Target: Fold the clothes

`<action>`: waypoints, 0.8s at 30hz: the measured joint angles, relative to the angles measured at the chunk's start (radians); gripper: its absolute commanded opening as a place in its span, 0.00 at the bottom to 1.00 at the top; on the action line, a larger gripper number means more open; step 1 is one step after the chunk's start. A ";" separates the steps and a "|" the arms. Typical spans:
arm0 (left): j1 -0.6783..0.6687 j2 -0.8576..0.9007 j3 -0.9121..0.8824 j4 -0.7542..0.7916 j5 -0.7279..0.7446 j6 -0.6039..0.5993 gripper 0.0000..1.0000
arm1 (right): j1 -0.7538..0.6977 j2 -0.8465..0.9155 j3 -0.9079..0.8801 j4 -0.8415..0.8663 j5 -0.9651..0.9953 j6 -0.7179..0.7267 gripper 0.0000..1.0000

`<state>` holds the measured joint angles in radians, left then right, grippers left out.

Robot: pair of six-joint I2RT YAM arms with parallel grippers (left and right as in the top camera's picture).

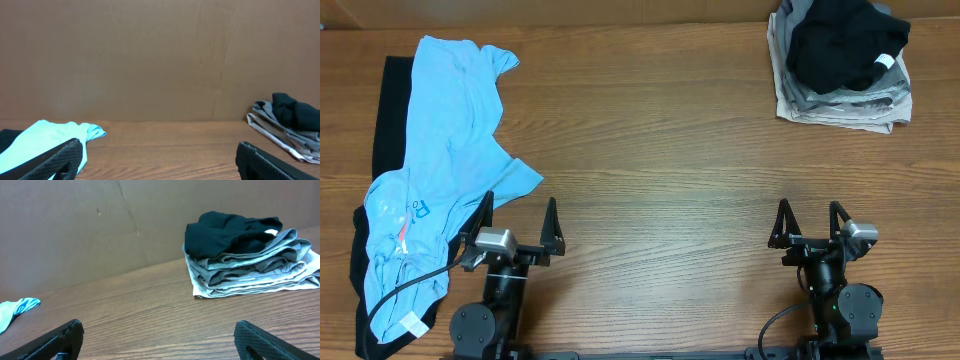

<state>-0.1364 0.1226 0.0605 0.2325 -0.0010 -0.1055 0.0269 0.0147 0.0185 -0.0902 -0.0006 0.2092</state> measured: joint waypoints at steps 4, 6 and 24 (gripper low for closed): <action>0.000 -0.050 -0.036 -0.019 -0.005 0.000 1.00 | 0.000 0.000 0.000 0.000 0.000 0.000 1.00; 0.002 -0.077 -0.046 -0.050 -0.010 0.000 1.00 | 0.000 0.000 0.000 0.000 0.000 0.000 1.00; 0.172 -0.108 -0.052 -0.308 0.020 0.000 1.00 | 0.000 0.000 0.000 0.000 0.000 0.000 1.00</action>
<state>0.0357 0.0151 0.0086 -0.0757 0.0189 -0.1059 0.0269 0.0147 0.0185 -0.0902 -0.0006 0.2092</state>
